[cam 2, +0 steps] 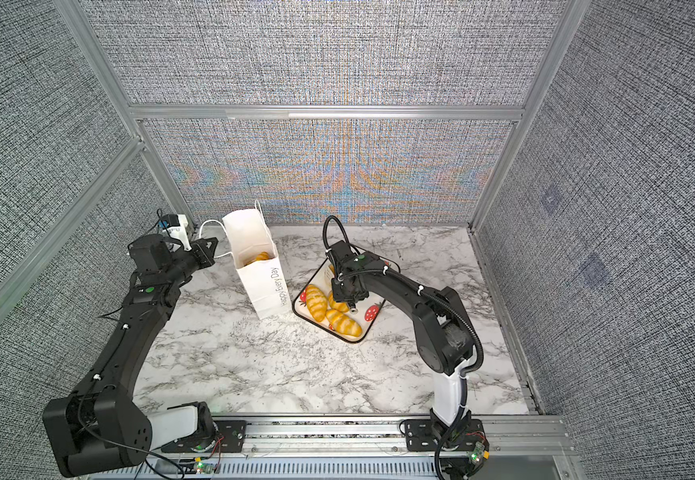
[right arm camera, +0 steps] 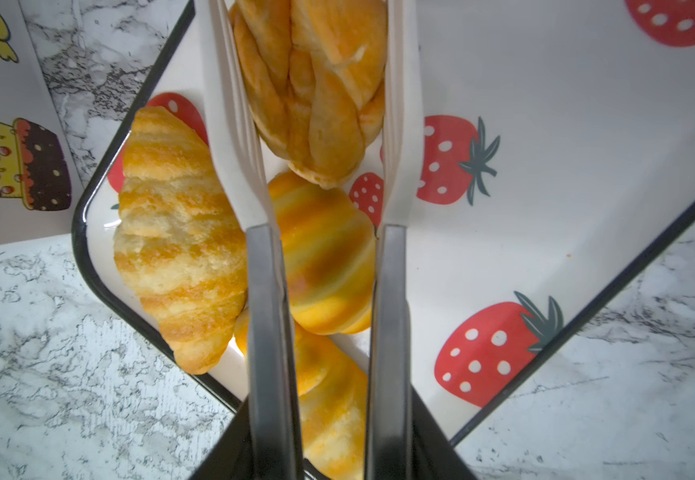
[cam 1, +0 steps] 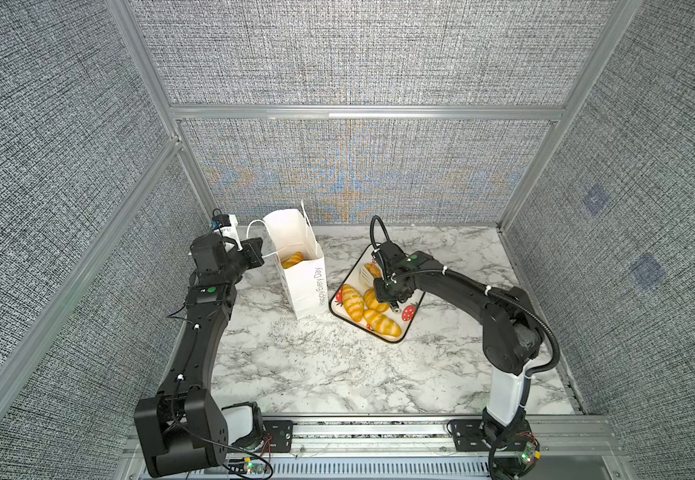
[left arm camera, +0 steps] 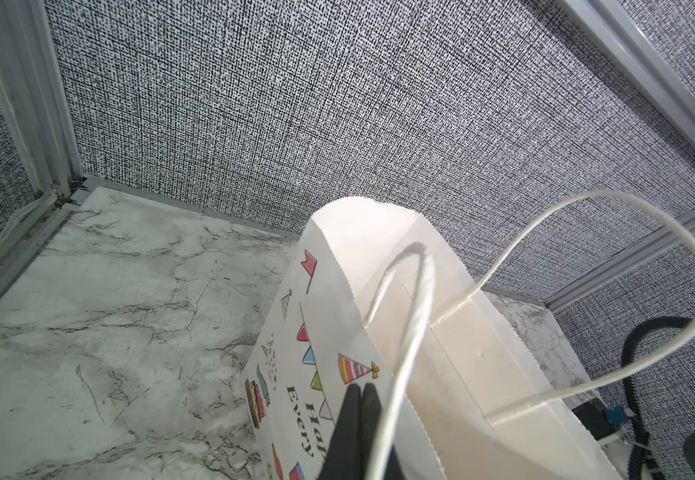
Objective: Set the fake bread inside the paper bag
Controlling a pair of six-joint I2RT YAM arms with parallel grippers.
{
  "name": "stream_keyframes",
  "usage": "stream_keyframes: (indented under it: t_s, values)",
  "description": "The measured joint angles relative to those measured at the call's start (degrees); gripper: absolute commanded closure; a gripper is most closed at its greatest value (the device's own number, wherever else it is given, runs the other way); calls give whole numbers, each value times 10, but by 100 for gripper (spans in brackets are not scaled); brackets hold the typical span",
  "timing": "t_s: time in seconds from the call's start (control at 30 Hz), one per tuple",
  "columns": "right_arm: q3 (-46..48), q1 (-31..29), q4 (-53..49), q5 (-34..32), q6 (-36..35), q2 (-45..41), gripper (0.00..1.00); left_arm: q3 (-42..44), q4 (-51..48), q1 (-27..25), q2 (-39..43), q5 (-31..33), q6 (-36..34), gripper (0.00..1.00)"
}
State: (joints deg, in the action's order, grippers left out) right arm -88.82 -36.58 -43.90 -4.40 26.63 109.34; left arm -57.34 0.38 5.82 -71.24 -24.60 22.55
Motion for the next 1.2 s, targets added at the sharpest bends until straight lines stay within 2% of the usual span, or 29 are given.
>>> stream_keyframes:
  t_s: [0.47, 0.9, 1.2]
  values:
    - [56, 4, 42, -16, 7, -93, 59, 0, 0, 0, -1, 0, 0, 100]
    - [117, 1, 127, -21, 10, -206, 60, 0, 0, 0, -1, 0, 0, 100]
    - [164, -27, 207, -27, -4, -284, 60, 0, 0, 0, -1, 0, 0, 100]
